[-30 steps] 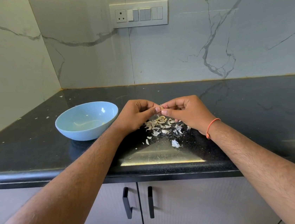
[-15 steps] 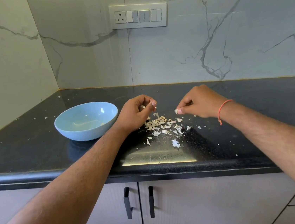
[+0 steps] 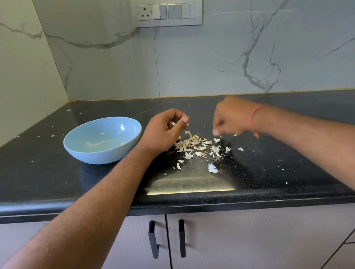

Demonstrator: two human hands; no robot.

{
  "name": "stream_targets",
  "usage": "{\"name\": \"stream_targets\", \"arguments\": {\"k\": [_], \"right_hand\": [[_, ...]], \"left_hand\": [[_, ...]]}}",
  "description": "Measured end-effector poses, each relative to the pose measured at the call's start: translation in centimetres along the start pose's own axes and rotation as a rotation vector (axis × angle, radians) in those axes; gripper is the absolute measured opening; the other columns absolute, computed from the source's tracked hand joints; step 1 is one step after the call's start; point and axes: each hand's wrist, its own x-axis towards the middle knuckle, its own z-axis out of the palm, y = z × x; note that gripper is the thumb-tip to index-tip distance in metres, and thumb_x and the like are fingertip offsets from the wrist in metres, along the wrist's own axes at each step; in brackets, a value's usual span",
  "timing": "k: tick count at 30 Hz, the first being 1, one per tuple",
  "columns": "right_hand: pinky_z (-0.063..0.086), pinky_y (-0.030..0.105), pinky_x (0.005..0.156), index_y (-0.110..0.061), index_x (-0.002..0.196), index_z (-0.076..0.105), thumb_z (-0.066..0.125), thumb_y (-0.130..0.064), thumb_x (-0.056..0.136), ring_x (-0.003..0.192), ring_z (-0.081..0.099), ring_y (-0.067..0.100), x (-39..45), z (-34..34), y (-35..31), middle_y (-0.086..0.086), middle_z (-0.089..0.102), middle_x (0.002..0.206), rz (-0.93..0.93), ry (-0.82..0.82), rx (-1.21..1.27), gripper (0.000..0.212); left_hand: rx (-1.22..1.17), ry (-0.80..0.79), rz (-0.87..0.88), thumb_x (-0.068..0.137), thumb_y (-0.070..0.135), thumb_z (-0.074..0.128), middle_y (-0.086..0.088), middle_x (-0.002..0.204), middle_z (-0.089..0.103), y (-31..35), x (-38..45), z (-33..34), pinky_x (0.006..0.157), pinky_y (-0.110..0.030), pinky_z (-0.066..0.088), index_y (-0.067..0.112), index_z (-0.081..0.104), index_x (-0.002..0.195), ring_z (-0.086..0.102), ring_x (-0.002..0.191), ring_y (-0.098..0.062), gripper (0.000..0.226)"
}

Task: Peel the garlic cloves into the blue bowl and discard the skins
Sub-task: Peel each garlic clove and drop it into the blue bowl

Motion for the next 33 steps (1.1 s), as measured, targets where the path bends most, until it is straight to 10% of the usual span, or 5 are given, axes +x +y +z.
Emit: {"name": "stream_targets", "arguments": {"k": [4,10,19,33], "right_hand": [[0.037,0.02,0.06,-0.021,0.1,0.084,0.076,-0.033,0.093,0.062,0.055,0.0,1.5,-0.7,-0.1,-0.011,0.076,0.082,-0.021,0.066,-0.03,0.016],[0.041,0.022,0.057,-0.027,0.097,0.083,0.076,-0.03,0.094,0.052,0.051,-0.005,1.6,-0.3,-1.1,-0.017,0.06,0.058,-0.069,-0.037,-0.11,0.009],[0.041,0.022,0.068,-0.02,0.095,0.082,0.071,-0.026,0.097,0.076,0.065,0.006,1.8,2.0,-1.4,-0.009,0.076,0.086,-0.04,0.085,0.049,0.012],[0.041,0.007,0.064,-0.026,0.084,0.081,0.075,-0.03,0.094,0.069,0.062,-0.007,1.9,3.8,0.2,-0.022,0.068,0.068,0.047,0.26,0.299,0.013]], "left_hand": [[-0.006,-0.001,-0.007,0.104,0.034,0.065,0.013,0.087,0.077,0.1,-0.1,0.0,0.071,-0.03,0.06,0.023,0.073,0.102,0.068,0.072,-0.026,0.014],[-0.004,-0.003,0.003,0.104,0.03,0.065,0.011,0.087,0.076,0.2,-0.1,0.0,0.069,-0.023,0.056,0.021,0.073,0.102,0.061,0.066,-0.007,0.012],[-0.007,-0.029,0.002,0.102,0.025,0.066,0.011,0.089,0.076,-0.1,-0.1,0.0,0.069,-0.023,0.054,0.023,0.072,0.101,0.062,0.066,-0.011,0.007],[-0.006,-0.033,0.004,0.099,0.021,0.071,0.018,0.086,0.071,-0.4,0.1,0.0,0.067,-0.018,0.051,0.024,0.073,0.102,0.057,0.06,-0.007,0.005]]}}
